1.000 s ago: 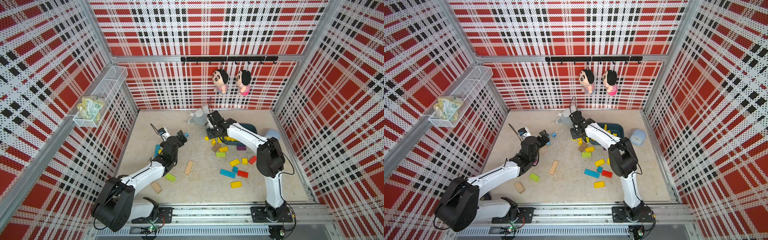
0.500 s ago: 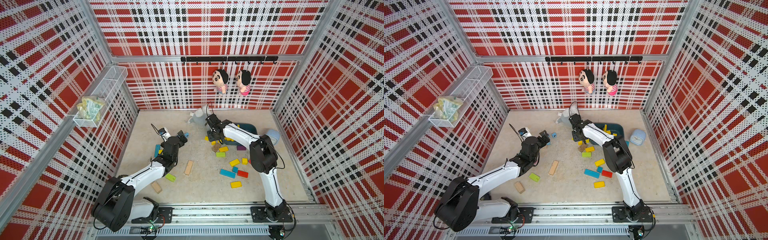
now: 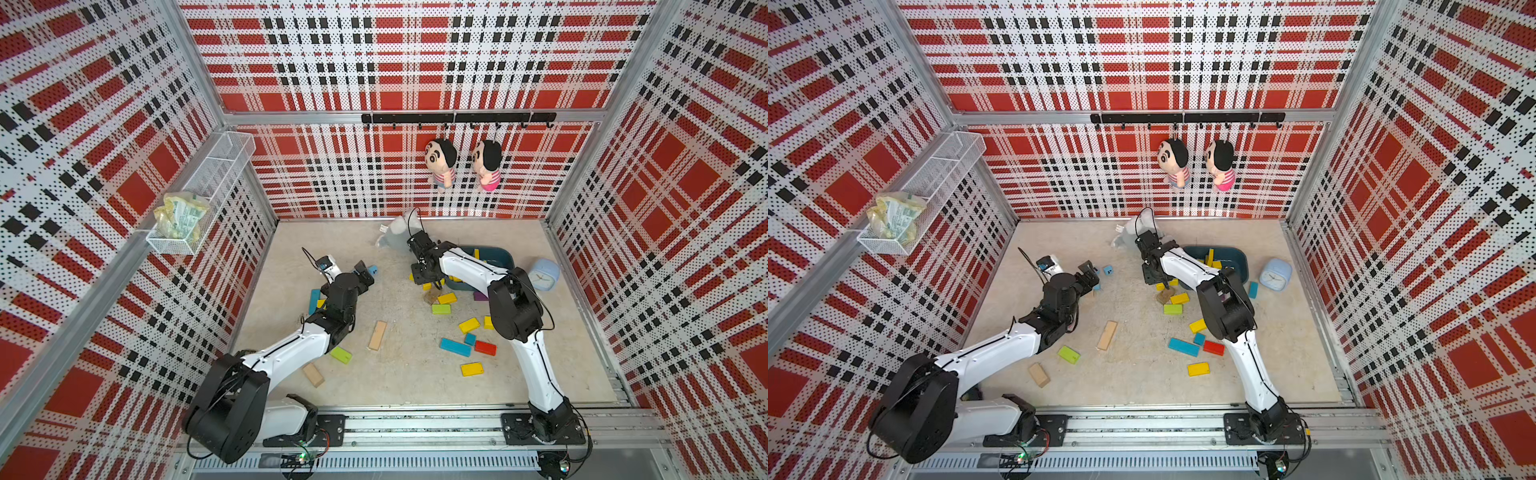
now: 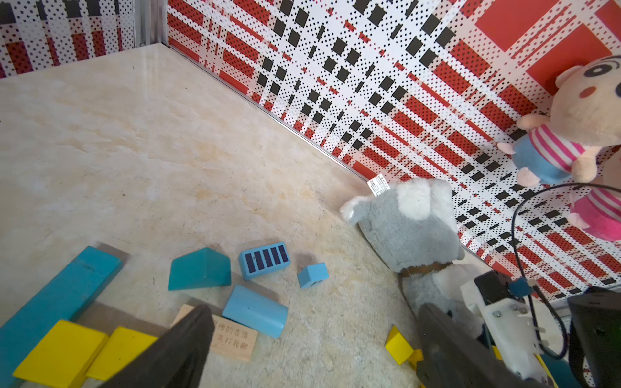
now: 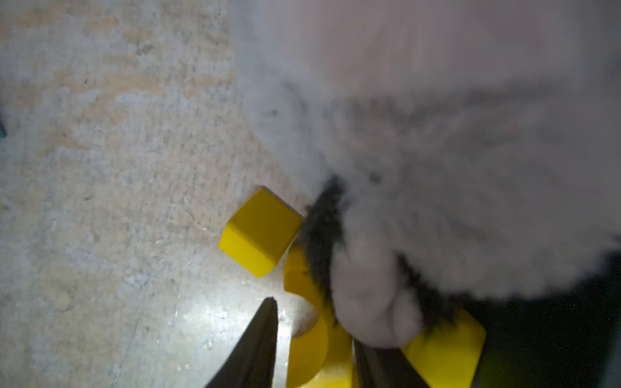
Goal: Pick out the yellow building blocks
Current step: Pick up the building block from the center of the board.
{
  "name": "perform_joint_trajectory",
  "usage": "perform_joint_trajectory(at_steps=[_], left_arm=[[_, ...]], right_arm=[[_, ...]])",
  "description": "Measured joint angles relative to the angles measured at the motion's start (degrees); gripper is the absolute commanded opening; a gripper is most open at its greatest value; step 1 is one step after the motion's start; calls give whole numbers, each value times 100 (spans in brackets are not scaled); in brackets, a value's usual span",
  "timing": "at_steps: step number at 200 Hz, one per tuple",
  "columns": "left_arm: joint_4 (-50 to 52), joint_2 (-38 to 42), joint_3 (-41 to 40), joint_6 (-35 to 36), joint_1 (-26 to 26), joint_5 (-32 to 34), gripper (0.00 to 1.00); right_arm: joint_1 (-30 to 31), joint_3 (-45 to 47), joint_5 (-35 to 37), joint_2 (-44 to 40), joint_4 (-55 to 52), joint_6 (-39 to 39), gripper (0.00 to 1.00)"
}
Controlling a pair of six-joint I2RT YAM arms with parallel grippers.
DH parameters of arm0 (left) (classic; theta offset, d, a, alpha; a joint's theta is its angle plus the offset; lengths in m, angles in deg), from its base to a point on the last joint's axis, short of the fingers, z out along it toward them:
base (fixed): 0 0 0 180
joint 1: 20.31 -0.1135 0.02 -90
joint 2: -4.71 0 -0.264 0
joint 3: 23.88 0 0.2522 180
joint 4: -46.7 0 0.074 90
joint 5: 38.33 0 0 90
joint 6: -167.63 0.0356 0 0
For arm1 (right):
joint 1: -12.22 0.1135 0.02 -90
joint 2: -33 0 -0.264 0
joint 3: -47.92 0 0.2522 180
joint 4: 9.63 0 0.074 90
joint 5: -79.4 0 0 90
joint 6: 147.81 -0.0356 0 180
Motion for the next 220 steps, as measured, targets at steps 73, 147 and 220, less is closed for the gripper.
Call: perform_joint_trajectory(at_steps=[73, 147, 220], left_arm=[[4, -2, 0, 79, 0, 33, 97], [4, -2, 0, 138, 0, 46, 97], [4, -2, 0, 177, 0, 79, 97]], right_arm=[[-4, -9, 20, 164, 0, -37, 25], [-7, -116, 4, 184, 35, -46, 6], [-7, 608, -225, -505, 247, -39, 4]])
